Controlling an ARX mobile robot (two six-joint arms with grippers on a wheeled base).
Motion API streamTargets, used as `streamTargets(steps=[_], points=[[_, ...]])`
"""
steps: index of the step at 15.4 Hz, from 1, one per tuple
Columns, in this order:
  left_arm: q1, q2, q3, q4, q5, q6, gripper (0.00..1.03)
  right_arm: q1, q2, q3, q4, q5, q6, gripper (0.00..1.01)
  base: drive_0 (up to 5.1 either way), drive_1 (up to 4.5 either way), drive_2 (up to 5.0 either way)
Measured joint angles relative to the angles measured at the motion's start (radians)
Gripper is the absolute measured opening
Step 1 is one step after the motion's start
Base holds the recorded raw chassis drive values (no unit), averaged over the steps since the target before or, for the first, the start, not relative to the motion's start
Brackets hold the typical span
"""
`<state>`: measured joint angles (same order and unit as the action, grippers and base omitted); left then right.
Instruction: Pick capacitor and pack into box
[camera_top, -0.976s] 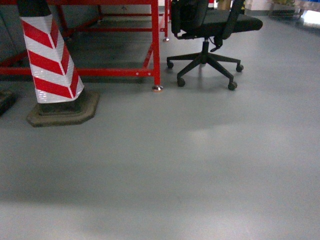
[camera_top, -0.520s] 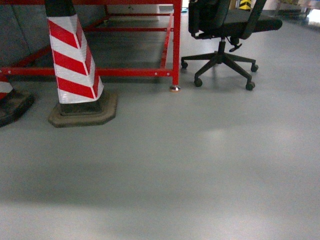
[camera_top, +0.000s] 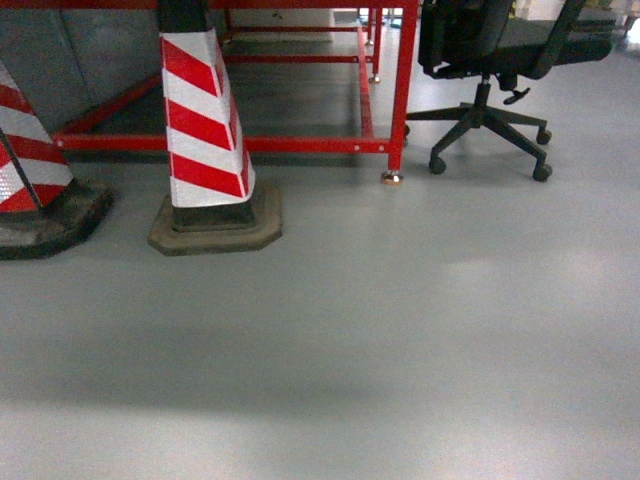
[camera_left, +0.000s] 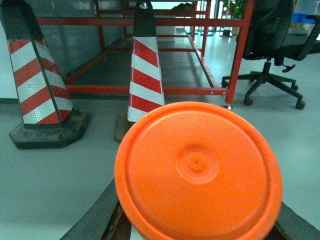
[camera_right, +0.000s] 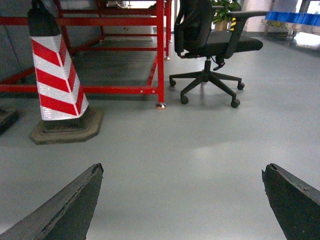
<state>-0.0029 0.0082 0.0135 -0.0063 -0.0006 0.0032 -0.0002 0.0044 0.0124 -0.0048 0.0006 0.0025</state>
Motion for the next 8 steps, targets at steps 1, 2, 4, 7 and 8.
streamTargets(steps=[1, 2, 4, 7, 8], points=[[0.000, 0.000, 0.000, 0.002, 0.000, 0.000, 0.44, 0.000, 0.000, 0.000, 0.002, 0.000, 0.000, 0.98, -4.9, 2.51, 2.5], [0.000, 0.000, 0.000, -0.002, 0.001, 0.000, 0.44, 0.000, 0.000, 0.000, -0.003, 0.000, 0.000, 0.98, -4.9, 2.51, 2.5], [0.000, 0.000, 0.000, -0.001, 0.000, 0.000, 0.44, 0.000, 0.000, 0.000, 0.002, 0.000, 0.000, 0.98, -4.9, 2.51, 2.5], [0.000, 0.000, 0.000, 0.000, 0.000, 0.000, 0.44, 0.000, 0.000, 0.000, -0.003, 0.000, 0.000, 0.98, -5.1, 2.38, 2.4], [0.000, 0.000, 0.000, 0.001, 0.000, 0.000, 0.44, 0.000, 0.000, 0.000, 0.006, 0.000, 0.000, 0.98, -5.1, 2.38, 2.4]])
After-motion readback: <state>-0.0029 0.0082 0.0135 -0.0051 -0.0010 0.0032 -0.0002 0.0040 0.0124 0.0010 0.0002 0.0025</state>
